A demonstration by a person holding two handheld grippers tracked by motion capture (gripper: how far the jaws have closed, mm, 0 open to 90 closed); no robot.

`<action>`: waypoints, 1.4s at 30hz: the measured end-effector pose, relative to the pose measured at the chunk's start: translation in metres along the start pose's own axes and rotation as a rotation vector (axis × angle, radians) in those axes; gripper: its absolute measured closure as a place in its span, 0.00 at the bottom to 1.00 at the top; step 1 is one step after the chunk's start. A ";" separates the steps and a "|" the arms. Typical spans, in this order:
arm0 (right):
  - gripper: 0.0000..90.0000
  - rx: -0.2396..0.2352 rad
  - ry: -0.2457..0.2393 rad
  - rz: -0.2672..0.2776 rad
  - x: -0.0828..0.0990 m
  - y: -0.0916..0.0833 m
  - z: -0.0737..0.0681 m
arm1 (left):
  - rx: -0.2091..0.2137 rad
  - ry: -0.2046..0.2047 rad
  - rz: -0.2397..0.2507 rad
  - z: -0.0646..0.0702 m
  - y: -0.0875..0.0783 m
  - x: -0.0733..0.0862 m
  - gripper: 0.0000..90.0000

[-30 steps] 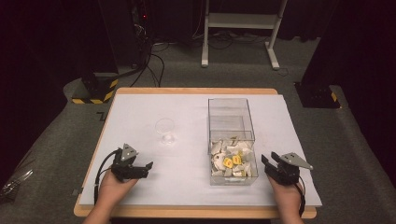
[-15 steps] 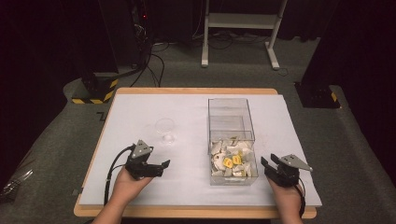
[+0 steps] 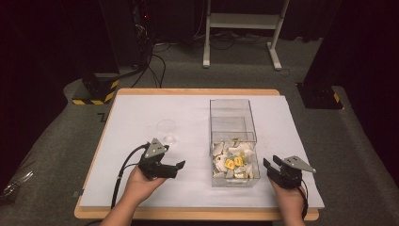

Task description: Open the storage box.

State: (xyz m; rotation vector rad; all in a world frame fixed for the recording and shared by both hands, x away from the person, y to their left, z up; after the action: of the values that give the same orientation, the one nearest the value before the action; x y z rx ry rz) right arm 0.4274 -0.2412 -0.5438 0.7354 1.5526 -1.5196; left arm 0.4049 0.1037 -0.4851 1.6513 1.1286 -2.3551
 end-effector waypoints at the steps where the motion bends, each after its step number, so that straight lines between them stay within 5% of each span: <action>1: 0.60 -0.001 0.003 -0.002 0.000 0.000 0.000 | 0.007 0.001 -0.001 0.002 0.002 -0.002 0.17; 14: 0.60 -0.007 0.013 -0.003 0.001 0.000 0.000 | 0.078 0.061 -0.016 0.035 0.028 -0.032 0.18; 29: 0.60 -0.018 0.025 0.003 0.000 -0.001 0.001 | 0.165 0.087 0.007 0.075 0.058 -0.056 0.19; 42: 0.60 -0.018 0.035 0.000 0.000 -0.002 0.003 | 0.215 0.092 0.015 0.098 0.079 -0.060 0.29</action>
State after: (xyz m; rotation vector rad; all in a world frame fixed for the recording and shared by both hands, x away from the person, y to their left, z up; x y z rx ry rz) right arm 0.4262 -0.2439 -0.5432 0.7553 1.5904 -1.4980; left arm 0.3862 -0.0325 -0.4609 1.8440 0.8982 -2.4903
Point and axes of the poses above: each handheld gripper's, and its own axes: y roughly forward along the jaws, x roughly out of its underside, z roughly to its right, the point moved 10 cm from there along y, roughly forward along the jaws, and after that the axes turned 13 degrees about x, right-handed, at the moved point
